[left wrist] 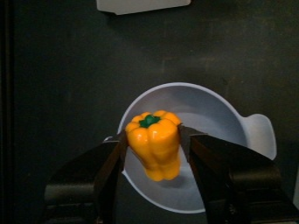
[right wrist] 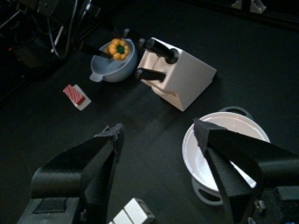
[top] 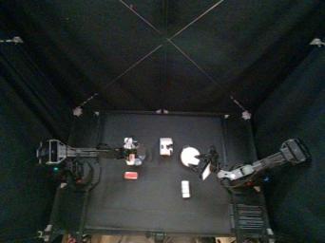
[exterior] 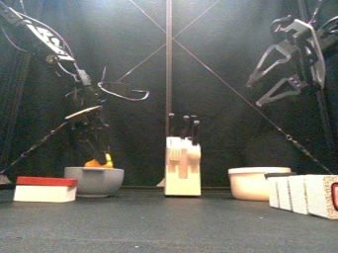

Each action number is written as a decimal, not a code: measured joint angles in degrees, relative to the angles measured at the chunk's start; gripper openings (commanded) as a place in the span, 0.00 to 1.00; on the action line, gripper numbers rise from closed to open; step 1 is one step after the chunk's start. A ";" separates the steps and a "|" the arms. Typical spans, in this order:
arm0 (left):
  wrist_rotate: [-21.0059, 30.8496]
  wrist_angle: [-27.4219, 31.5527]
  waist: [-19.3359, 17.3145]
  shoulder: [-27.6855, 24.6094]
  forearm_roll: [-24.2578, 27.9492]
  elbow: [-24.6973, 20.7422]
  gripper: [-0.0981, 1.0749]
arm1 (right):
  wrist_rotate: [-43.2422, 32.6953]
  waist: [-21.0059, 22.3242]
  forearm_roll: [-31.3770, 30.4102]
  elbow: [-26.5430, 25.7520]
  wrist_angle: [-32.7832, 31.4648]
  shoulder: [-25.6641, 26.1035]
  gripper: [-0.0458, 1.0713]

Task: Put squash below salmon sushi

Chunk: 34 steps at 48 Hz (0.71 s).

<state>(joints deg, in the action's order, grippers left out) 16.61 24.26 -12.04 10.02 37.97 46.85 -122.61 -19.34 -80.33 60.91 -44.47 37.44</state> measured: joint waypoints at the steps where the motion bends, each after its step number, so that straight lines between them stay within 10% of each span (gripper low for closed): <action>1: 0.00 0.09 0.18 0.00 0.00 -0.09 0.79 | 0.00 0.00 0.00 0.09 0.09 0.00 0.89; 20: 0.26 4.75 6.24 8.35 -5.36 -0.53 0.79 | 0.00 0.09 0.00 0.18 0.09 0.00 0.89; 34: 0.18 5.10 18.02 11.07 -13.62 -0.53 0.79 | 0.35 0.09 0.79 0.97 0.09 0.62 0.89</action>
<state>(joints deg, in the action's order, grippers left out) 16.79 29.36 5.98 21.09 24.35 46.32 -122.26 -19.25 -79.54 61.88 -44.38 38.06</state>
